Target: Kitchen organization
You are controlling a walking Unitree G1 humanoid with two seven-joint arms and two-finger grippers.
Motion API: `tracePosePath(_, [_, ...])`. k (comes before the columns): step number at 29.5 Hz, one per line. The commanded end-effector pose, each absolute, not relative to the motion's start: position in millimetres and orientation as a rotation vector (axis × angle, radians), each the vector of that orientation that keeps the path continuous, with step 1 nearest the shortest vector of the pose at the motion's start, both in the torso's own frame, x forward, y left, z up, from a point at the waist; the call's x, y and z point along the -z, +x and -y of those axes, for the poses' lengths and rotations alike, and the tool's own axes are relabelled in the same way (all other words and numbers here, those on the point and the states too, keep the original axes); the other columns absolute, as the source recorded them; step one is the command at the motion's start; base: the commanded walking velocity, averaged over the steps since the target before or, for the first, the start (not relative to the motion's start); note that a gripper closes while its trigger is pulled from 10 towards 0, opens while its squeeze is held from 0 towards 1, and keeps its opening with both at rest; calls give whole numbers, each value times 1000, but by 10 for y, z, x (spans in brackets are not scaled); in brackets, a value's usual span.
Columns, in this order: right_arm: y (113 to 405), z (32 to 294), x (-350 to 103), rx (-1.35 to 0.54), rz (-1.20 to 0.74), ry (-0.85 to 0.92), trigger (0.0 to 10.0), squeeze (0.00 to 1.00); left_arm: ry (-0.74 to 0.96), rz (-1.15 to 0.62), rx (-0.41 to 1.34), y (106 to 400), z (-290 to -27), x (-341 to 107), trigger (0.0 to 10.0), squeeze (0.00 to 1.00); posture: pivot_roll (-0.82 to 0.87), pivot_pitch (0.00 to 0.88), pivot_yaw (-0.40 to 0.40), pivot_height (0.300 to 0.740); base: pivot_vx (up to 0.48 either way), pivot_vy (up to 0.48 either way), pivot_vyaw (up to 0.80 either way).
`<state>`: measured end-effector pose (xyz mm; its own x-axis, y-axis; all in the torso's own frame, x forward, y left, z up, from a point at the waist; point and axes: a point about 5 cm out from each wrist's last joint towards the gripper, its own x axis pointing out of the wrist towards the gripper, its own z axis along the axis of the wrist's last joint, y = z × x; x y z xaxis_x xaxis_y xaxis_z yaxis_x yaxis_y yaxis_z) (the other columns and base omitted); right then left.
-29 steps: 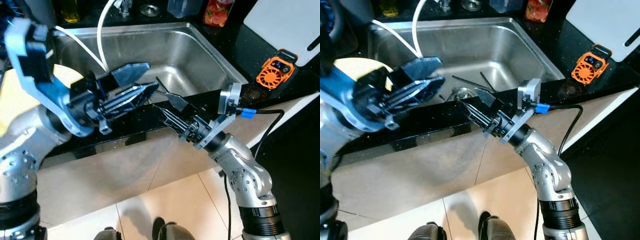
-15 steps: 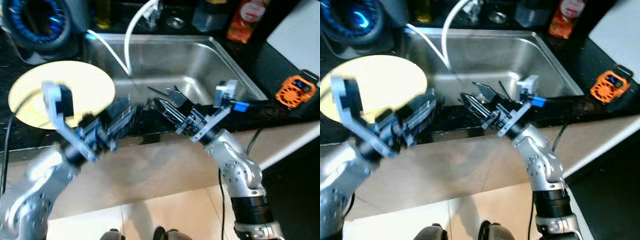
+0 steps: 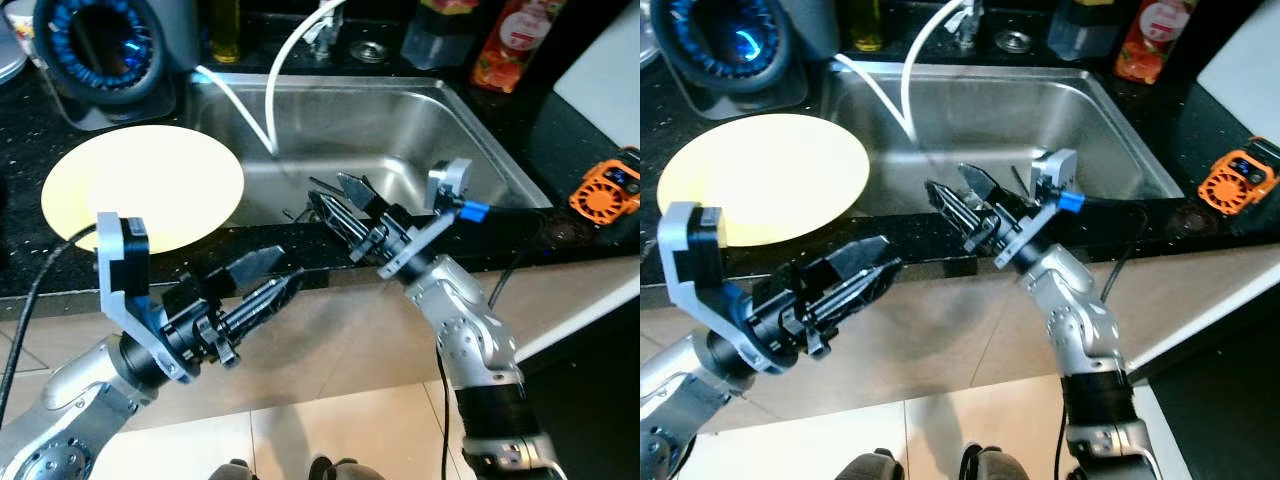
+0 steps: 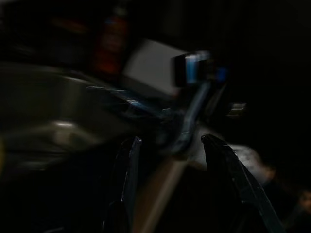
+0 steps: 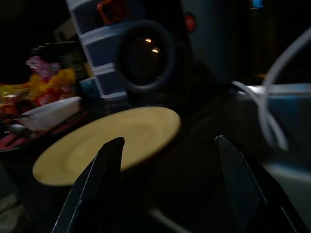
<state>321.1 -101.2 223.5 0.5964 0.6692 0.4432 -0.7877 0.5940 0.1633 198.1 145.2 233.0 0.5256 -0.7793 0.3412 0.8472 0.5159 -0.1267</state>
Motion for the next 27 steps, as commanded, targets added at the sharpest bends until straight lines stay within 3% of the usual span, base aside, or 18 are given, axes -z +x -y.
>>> tracePosePath(1, [3238,1065,-2226,-843,362,357,10000,0,-215,291,955,1964,-1490,-2412,10000,0,188,128,-106,740,0,0,788])
tracePosePath(8, [3288,1032,-2221,-851,357,343,10000,0,-44,295,916,1951,-1579,-2517,10000,0,213,128,-123,740,0,0,691])
tracePosePath(19, [3296,1019,-2238,-880,387,211,10000,0,134,267,883,1892,-1834,-2711,10000,0,225,120,-126,740,0,0,0])
tracePosePath(25, [3226,1131,-2426,-977,467,125,10000,0,194,253,811,1859,-2045,-2804,10000,0,228,123,-129,740,0,0,0])
tracePosePath(27, [3131,1110,-2412,-1122,414,39,10000,0,210,258,751,1864,-2156,-2831,10000,0,228,127,-131,740,0,0,0])
